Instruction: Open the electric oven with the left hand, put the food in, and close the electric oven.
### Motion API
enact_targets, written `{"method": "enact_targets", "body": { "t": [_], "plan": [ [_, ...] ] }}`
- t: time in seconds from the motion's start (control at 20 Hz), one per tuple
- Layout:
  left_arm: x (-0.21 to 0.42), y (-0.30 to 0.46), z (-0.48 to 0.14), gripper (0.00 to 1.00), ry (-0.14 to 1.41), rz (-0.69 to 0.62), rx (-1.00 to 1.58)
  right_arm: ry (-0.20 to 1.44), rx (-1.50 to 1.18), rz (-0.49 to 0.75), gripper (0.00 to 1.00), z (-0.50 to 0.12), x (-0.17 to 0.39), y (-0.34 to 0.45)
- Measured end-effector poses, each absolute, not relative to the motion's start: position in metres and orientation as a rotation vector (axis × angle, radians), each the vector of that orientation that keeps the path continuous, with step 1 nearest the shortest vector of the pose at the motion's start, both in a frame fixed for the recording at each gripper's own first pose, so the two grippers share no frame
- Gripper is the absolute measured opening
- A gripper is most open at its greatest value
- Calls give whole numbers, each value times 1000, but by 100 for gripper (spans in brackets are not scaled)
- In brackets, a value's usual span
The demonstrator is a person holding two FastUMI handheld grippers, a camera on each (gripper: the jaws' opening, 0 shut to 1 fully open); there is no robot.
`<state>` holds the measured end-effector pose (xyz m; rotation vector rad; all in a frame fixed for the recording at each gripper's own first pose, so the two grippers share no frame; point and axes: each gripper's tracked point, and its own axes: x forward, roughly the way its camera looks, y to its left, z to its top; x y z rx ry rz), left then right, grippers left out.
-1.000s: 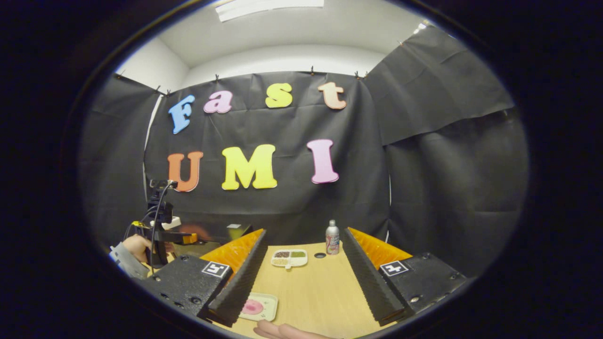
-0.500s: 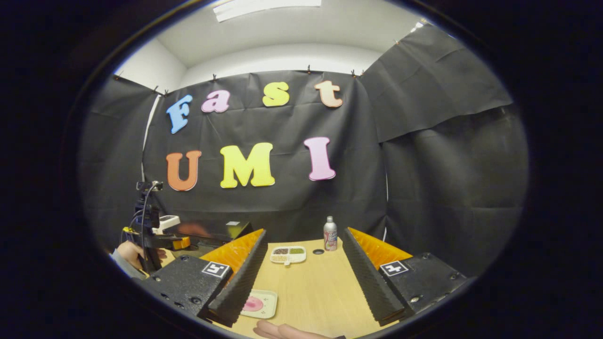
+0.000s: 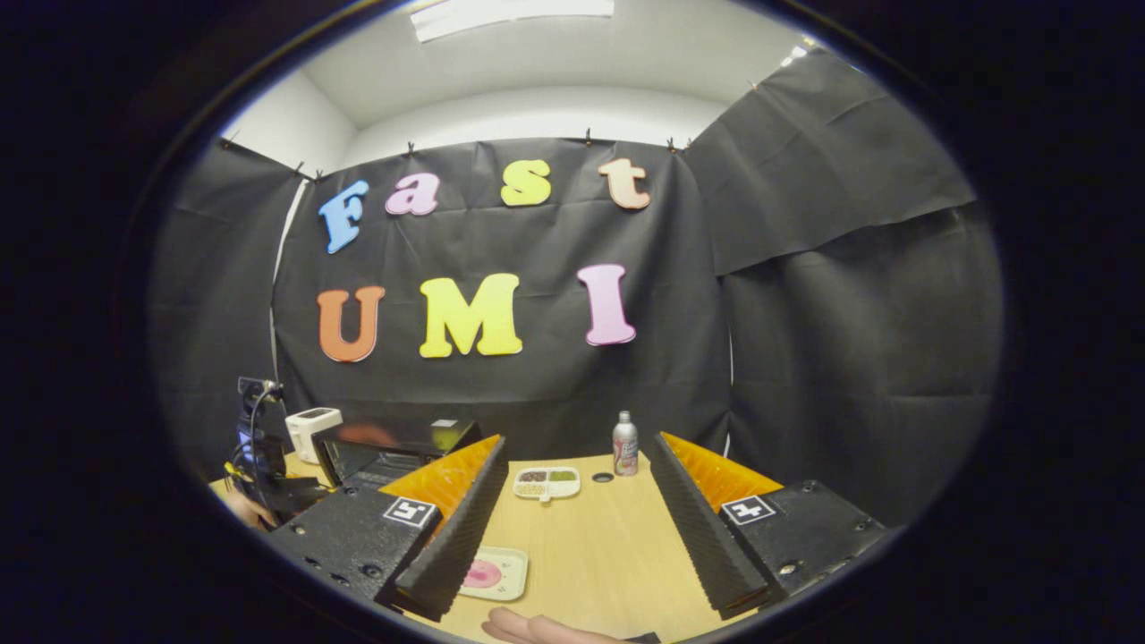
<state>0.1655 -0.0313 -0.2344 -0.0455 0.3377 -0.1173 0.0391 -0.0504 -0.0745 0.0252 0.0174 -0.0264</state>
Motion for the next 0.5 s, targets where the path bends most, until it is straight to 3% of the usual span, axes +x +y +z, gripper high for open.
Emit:
{"method": "enact_targets", "body": {
  "t": [0.05, 0.5],
  "plan": [
    [161, -31, -240, 96, 344, -117, -49, 21, 28, -25, 96, -76, 38, -50],
    [137, -32, -291, 96, 419, -117, -47, 40, 19, -17, 96, -85, 34, -48]
  ]
}}
